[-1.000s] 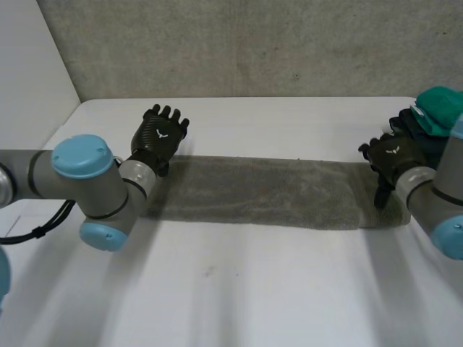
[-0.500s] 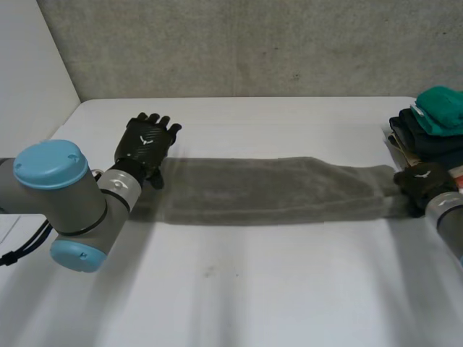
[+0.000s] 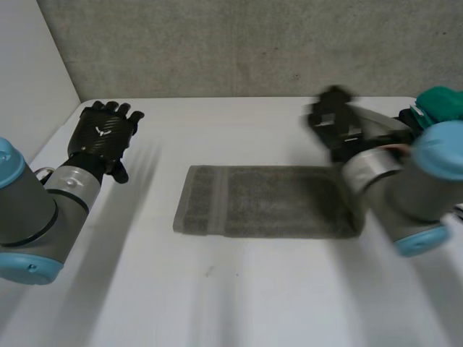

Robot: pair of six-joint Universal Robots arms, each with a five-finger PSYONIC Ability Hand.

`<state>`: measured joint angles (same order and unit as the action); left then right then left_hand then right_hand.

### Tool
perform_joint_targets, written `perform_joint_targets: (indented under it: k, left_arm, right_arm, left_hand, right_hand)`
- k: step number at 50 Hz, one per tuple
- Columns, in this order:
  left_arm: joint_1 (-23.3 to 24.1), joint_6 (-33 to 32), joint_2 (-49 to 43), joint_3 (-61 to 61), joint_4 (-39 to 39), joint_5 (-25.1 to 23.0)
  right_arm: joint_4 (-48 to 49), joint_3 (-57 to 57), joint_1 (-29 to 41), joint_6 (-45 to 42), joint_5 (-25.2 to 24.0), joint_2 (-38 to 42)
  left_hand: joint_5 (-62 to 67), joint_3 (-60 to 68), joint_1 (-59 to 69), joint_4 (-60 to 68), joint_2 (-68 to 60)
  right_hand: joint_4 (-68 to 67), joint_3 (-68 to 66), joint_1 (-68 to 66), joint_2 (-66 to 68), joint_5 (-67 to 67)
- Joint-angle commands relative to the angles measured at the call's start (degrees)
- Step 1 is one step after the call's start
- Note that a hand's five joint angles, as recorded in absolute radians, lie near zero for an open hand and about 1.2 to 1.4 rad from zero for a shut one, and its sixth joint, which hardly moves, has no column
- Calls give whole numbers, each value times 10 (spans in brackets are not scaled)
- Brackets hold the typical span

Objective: Fold the laundry.

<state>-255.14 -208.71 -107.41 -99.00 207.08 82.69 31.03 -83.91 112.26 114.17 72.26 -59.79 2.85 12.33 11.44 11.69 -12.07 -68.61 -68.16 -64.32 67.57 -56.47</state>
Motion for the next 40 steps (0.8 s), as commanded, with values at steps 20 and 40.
perform_joint_targets:
  k: [20, 40]
  left_arm:
    - [9, 33, 1, -8, 6, 0]
    - [147, 49, -86, 54, 5, -2]
  right_arm:
    - [-67, 65, 181, 237, 42, 73]
    - [-176, -57, 33, 416, 88, 11]
  left_hand:
    - [-29, -23, -14, -17, 21]
    - [-29, -23, -14, -17, 21]
  right_hand:
    - [586, 582, 543, -576, 565]
    - [489, 485, 447, -479, 468]
